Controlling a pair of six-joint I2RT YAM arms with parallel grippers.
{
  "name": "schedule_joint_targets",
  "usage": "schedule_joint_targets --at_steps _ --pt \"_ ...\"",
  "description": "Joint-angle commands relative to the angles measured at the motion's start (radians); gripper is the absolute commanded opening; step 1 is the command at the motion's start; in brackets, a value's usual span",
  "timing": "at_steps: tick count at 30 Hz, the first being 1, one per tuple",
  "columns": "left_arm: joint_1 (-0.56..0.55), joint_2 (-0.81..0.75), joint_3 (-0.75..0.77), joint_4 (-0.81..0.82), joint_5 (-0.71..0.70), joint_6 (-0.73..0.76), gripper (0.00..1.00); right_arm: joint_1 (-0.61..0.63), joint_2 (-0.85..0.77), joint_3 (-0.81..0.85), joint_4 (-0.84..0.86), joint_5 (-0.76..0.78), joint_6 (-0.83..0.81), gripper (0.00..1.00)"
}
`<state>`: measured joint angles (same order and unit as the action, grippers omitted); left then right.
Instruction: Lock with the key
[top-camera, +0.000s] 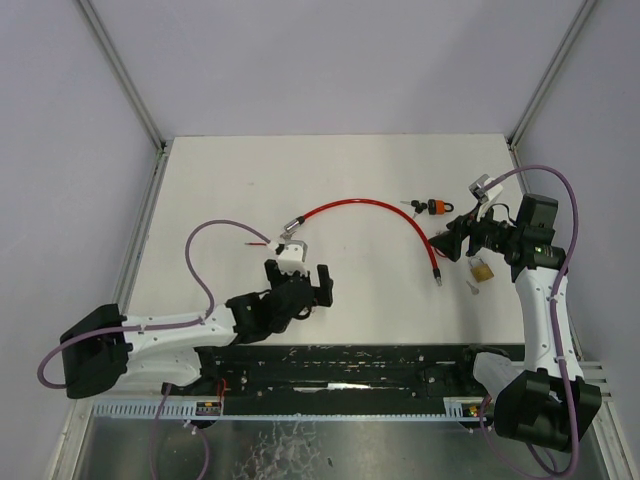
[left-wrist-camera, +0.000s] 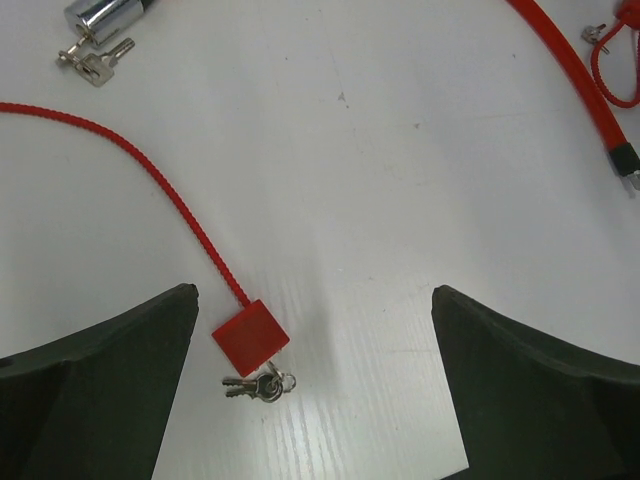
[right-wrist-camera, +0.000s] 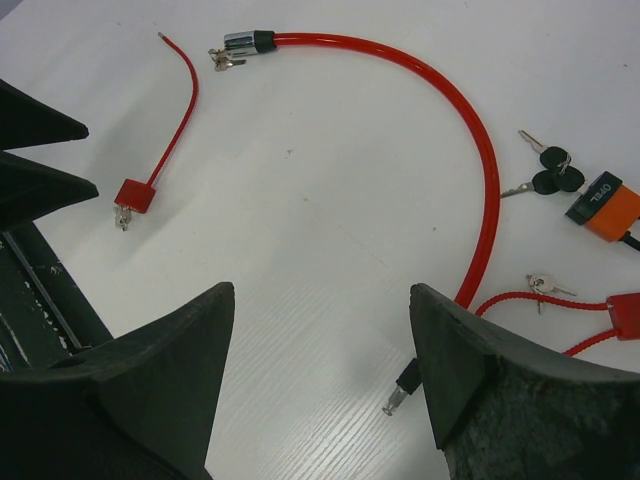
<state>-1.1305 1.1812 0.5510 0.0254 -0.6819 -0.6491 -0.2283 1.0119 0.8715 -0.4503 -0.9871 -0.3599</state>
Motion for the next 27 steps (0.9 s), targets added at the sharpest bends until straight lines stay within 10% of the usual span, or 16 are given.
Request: schedule_joint_targets --at_steps 1,27 --pt "0.023 -0.062 -0.052 0.105 0.054 -0.045 1.00 -0.002 0.003 0.004 0.026 -0.026 -0.011 0.77" --pt "-0.168 0.150 0.149 -0.613 -0.219 -0.591 1.00 -0.002 0.016 0.009 -0.001 -0.025 -0.040 0.77"
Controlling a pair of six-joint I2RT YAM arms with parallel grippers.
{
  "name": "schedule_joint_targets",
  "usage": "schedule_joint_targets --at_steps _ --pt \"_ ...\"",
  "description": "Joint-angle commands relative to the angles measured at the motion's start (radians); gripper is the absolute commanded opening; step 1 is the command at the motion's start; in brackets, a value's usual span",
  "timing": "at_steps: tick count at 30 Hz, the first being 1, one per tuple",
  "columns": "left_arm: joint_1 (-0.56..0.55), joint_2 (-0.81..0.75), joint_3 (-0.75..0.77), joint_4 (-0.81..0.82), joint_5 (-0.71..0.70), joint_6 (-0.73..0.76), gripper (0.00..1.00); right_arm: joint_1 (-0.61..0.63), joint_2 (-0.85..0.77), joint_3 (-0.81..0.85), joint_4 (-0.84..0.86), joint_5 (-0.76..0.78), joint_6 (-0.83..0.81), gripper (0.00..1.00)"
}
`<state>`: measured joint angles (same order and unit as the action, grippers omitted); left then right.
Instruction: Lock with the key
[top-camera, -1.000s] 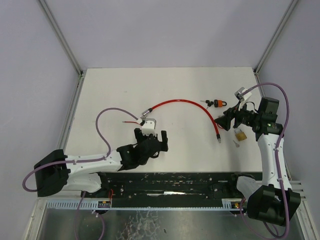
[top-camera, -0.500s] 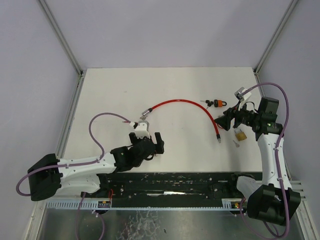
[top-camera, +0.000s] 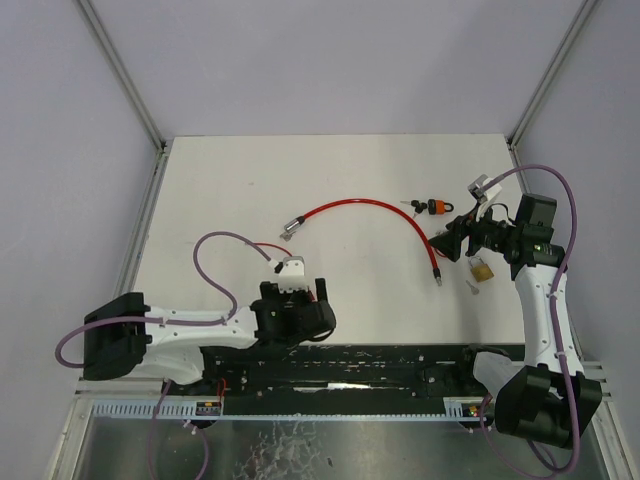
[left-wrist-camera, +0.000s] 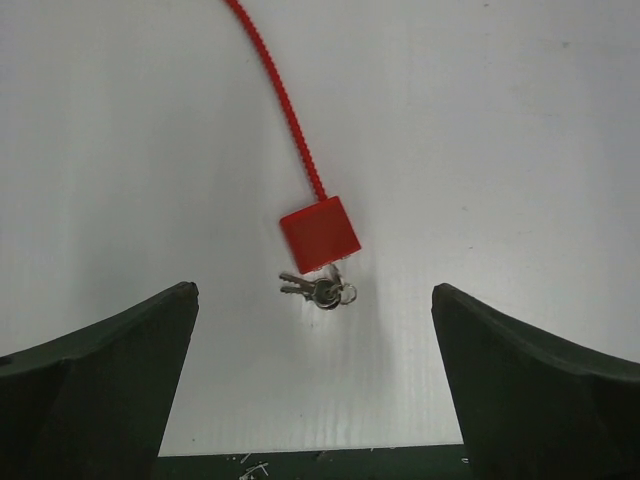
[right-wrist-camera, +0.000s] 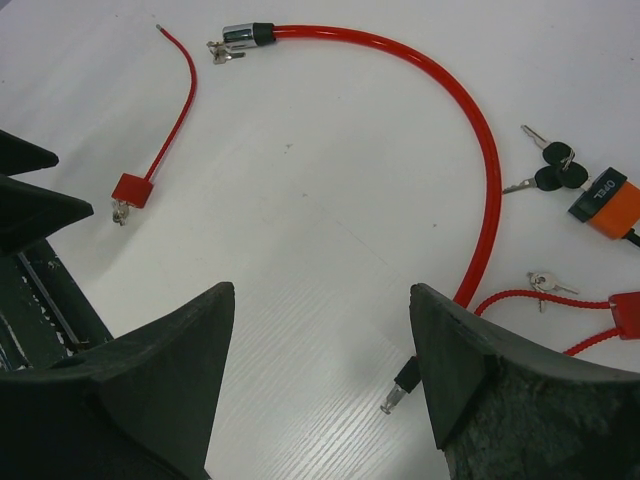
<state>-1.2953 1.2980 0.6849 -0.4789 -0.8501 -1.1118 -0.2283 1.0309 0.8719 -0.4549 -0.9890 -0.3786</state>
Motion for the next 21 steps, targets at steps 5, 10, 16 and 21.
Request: schedule_joint_targets --at_steps 5,10,16,21 --pt "-0.004 0.133 0.069 -0.190 -0.079 -0.221 0.98 -0.001 -0.012 0.006 0.008 -0.032 -0.015 0.77" --pt "0.029 0.240 0.113 -0.195 -0.106 -0.228 0.94 -0.002 -0.017 0.005 0.009 -0.033 -0.012 0.77" --pt "0.079 0.347 0.179 -0.192 -0.092 -0.182 0.91 -0.002 -0.020 0.003 0.011 -0.033 -0.011 0.77" --pt "0.097 0.407 0.219 -0.190 -0.072 -0.166 0.86 -0.002 -0.018 0.003 0.011 -0.032 -0.011 0.77"
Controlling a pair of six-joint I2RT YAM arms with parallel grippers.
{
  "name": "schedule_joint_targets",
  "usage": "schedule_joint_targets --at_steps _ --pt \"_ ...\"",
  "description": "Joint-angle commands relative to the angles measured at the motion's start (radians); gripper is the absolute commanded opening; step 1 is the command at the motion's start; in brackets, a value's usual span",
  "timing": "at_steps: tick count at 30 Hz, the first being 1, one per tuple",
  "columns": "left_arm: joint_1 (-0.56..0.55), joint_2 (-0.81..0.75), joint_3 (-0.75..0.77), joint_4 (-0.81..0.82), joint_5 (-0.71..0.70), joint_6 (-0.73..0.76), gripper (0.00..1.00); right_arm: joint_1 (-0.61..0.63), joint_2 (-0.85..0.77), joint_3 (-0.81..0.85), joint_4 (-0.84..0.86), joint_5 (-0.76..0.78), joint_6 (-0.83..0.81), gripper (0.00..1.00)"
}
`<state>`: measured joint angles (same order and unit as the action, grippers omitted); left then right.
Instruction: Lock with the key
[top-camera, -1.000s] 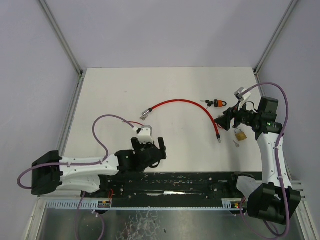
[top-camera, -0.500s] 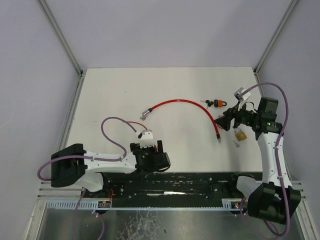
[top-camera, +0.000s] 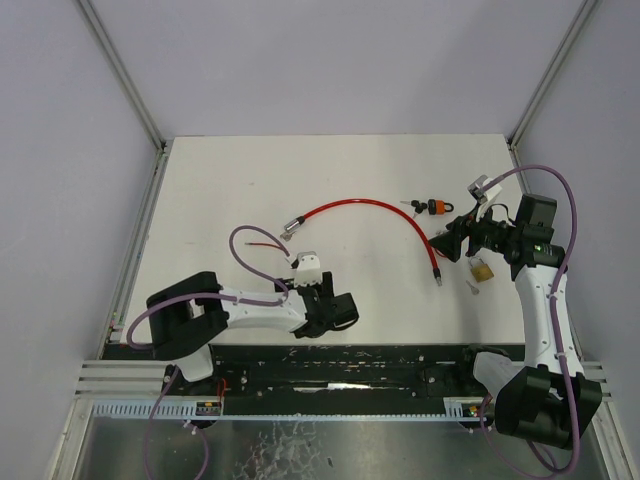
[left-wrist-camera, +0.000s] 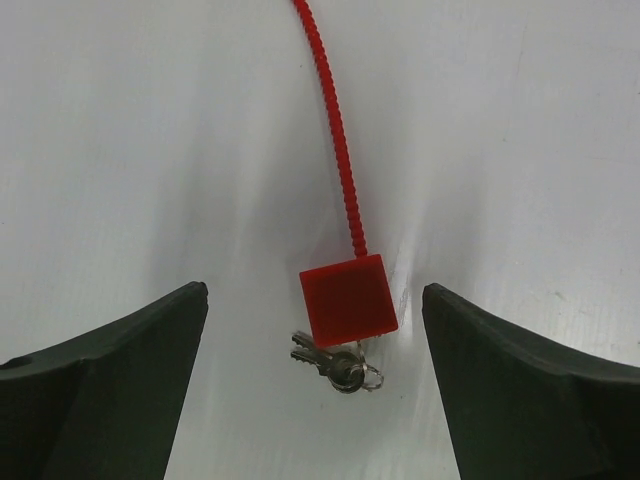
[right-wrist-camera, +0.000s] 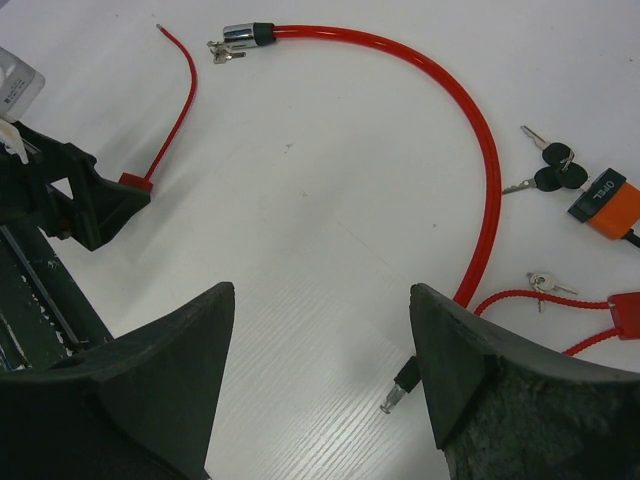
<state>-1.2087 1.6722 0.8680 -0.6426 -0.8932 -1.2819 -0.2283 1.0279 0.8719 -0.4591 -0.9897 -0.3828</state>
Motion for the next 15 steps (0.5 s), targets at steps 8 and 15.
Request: schedule_joint_targets --at_steps 8,15 --pt "0.020 0.060 0.040 -0.011 -0.011 -0.011 0.70 -0.002 -0.013 0.003 0.016 -0.035 -0.004 0.77" --pt "0.054 0.061 0.032 0.025 0.007 0.003 0.56 -0.001 -0.015 0.003 0.015 -0.037 -0.006 0.77"
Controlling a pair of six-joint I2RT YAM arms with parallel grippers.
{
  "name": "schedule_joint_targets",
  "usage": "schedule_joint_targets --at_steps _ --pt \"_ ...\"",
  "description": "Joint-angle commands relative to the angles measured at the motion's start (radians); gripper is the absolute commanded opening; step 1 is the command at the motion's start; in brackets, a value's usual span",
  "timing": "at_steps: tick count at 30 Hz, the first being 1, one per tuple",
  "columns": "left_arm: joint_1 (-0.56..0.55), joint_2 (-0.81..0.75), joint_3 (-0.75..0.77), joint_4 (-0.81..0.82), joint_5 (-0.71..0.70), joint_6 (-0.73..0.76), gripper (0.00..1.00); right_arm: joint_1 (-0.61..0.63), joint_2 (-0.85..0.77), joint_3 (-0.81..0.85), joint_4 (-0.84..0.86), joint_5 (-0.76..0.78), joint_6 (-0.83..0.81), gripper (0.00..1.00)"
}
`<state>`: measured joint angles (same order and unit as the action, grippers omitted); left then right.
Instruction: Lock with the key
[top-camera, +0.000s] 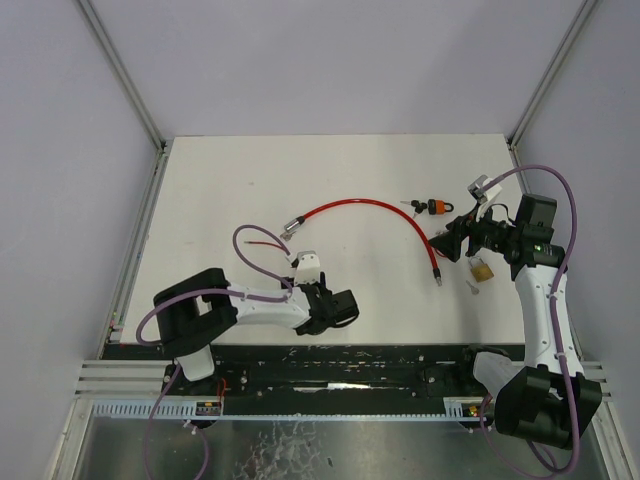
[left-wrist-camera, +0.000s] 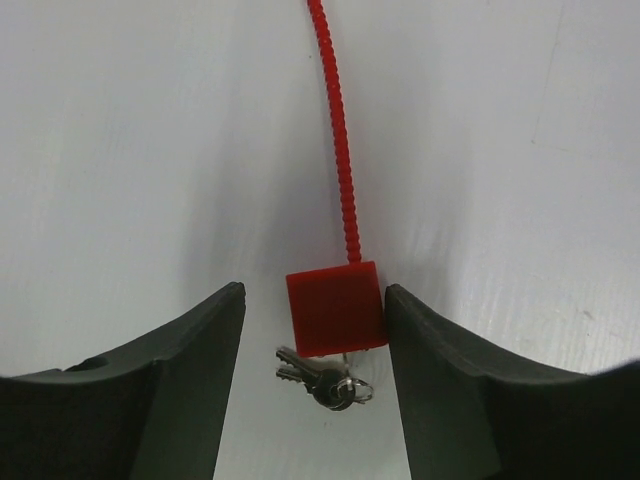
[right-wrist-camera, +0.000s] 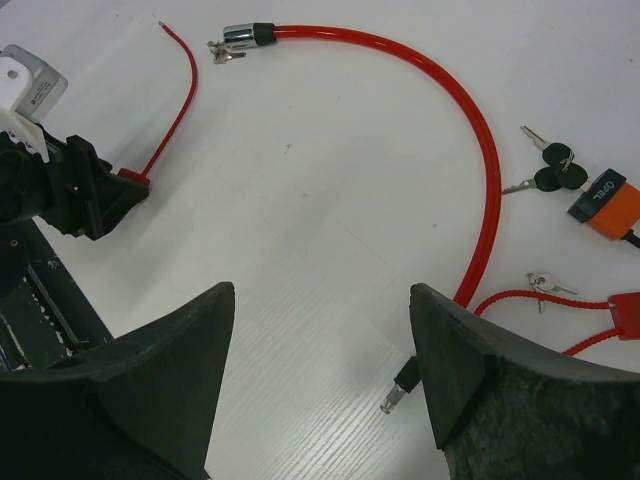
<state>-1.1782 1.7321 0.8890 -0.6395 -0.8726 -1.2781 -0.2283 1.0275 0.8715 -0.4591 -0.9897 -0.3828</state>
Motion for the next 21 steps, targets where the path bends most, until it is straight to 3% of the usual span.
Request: schedule_joint_targets --at_steps 1,11,14,21 --pt "0.027 -0.004 0.006 0.037 -0.010 0.003 0.55 -0.001 -0.015 0.003 0.014 -0.036 -0.006 0.77" --pt "0.041 0.019 -0.011 0.095 0.022 0.017 0.51 -0.002 -0.012 0.003 0.014 -0.045 -0.003 0.77" --pt "0.047 0.010 -0.023 0.108 0.023 0.016 0.43 -0.002 -0.013 0.003 0.014 -0.044 -0.002 0.77" --pt "0.049 -0.015 -0.059 0.170 0.055 0.041 0.38 -0.001 -0.015 0.005 0.011 -0.050 -0.005 0.77"
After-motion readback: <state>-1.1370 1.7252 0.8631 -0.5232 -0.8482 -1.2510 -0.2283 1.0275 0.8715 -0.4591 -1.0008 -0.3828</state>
